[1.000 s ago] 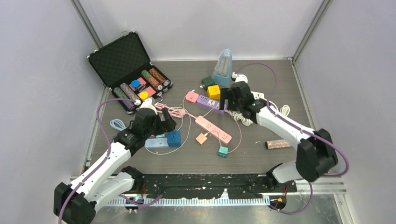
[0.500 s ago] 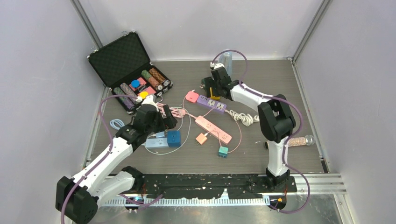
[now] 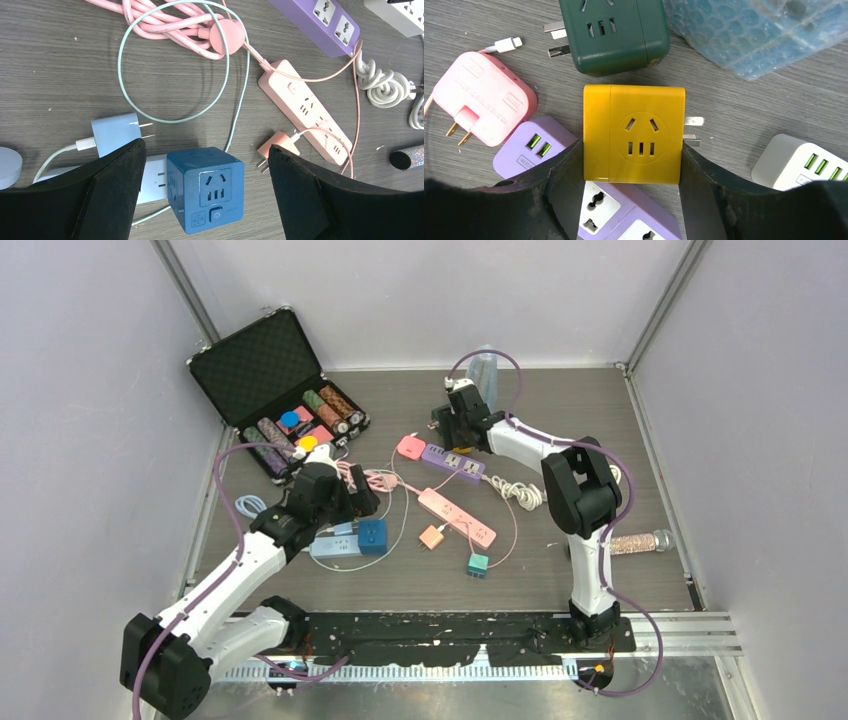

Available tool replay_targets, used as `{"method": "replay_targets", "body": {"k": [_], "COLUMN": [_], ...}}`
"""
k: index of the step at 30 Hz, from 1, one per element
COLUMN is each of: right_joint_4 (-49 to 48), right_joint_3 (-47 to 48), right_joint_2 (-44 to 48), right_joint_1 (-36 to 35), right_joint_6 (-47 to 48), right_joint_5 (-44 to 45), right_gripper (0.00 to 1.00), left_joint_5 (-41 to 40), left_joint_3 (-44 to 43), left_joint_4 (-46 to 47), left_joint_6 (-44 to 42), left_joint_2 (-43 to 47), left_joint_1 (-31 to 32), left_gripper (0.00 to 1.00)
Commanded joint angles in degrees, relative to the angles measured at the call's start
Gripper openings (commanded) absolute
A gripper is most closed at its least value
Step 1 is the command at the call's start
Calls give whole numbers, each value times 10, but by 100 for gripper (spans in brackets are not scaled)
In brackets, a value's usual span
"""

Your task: Insert the plug

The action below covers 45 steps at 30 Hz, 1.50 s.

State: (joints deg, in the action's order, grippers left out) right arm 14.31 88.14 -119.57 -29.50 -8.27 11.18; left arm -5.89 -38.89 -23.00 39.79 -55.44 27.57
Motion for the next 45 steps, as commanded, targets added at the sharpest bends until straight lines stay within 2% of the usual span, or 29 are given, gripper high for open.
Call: {"method": "replay_targets", "body": {"k": [1,6,12,15,18,22,29,37,42,45], "right_joint_4": [-26,-49,-78,-122,-188,-273,-319,-381,-349,-302], "right_joint_3": [19,-12,-81,-125,-189,-249,-289,-287,-294,-288], "right_joint_2": [35,106,217,276,315,368,413,416,429,440], "right_joint_1": [1,2,2,2,1,-8,-81,-112,-123,-141], "right_joint_6": [7,14,-34,-76,-122,-153,-88,-131,-89,-13], "right_joint_5": [7,-58,-204,-322,-450,-536,-574,-615,-605,-556], "right_gripper": [35,27,26,26,26,26,24,26,26,28], "left_joint_5": [12,19,21,34,56,111,133,178,200,236], "left_joint_3": [-18,-15,-32,-60,-103,-151,-115,-114,-136,-135], "left_joint_4": [14,39,55,43,11,-18,41,26,-16,-51], "left_joint_6": [-12,-41,-71,-75,-49,13,80,39,73,129], "left_joint_2": [10,35,72,90,104,108,134,134,125,99], "left_joint_1": [-5,-5,-5,-5,-5,-5,-5,-5,-5,-5], "left_gripper": [90,90,91,93,96,98,100,100,100,100]}}
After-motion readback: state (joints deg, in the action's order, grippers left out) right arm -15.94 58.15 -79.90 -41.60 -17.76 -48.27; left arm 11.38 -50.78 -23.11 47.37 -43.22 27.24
